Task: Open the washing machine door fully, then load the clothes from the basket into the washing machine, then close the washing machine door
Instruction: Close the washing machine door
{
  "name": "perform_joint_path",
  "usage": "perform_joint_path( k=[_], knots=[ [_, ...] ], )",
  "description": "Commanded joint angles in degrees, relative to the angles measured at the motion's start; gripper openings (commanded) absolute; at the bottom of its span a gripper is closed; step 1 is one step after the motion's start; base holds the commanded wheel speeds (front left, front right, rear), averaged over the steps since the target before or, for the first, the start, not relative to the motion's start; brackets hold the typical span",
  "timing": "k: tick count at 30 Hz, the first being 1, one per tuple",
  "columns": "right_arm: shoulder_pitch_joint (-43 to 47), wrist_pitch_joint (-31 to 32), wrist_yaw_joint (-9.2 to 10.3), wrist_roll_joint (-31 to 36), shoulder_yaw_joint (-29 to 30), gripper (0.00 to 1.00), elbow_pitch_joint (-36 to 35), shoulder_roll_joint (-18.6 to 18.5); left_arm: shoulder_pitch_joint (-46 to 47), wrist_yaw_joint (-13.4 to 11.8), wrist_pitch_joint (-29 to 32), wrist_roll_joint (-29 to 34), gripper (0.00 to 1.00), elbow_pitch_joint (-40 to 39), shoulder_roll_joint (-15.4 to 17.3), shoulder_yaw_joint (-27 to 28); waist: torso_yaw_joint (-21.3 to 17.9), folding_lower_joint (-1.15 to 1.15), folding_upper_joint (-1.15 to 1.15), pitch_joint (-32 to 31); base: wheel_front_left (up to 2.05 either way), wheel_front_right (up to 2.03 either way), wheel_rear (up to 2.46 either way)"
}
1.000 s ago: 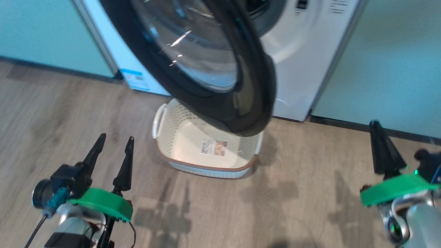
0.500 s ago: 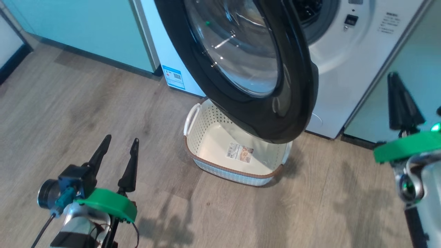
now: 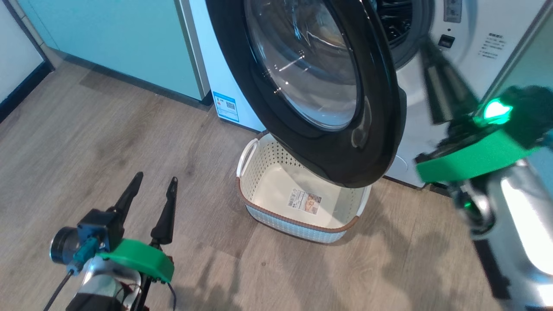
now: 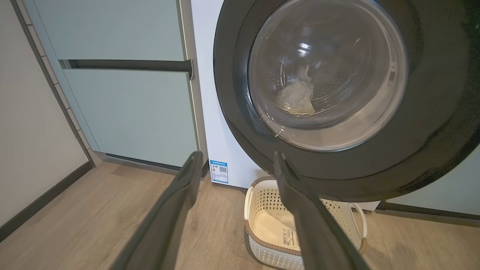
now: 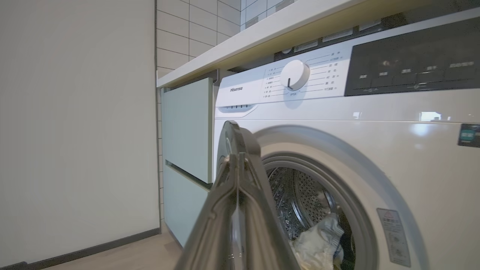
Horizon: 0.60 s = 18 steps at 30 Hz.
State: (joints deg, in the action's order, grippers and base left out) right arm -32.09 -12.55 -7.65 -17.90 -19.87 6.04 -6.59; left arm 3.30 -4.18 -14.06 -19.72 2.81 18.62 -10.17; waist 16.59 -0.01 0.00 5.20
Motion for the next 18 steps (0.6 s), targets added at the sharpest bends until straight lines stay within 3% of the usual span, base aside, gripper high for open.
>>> perform_joint_path(
  k=[1, 10, 18],
  knots=[
    [-1.3, 0.7, 0.16, -0.5, -1.8, 0.00, -2.4, 1.1, 1.3, -0.1, 0.1, 0.0, 1.00, -1.9, 1.5, 1.9, 0.2, 0.01, 0.00, 0.0, 0.00, 0.00, 0.00],
    [3.6, 4.3, 0.16, -3.4, -12.1, 0.00, 1.1, 1.5, 1.4, -0.5, 0.0, -0.5, 1.00, -2.2, 1.5, 1.9, 0.7, 0.01, 0.00, 0.6, 0.00, 0.00, 0.00],
    [4.2, 2.8, 0.16, -5.0, -13.8, 0.00, 9.4, 1.5, 1.8, -0.7, -0.2, -0.6, 1.00, -2.4, 1.5, 1.8, 0.6, 0.01, 0.00, 1.3, 0.00, 0.00, 0.00]
  ],
)
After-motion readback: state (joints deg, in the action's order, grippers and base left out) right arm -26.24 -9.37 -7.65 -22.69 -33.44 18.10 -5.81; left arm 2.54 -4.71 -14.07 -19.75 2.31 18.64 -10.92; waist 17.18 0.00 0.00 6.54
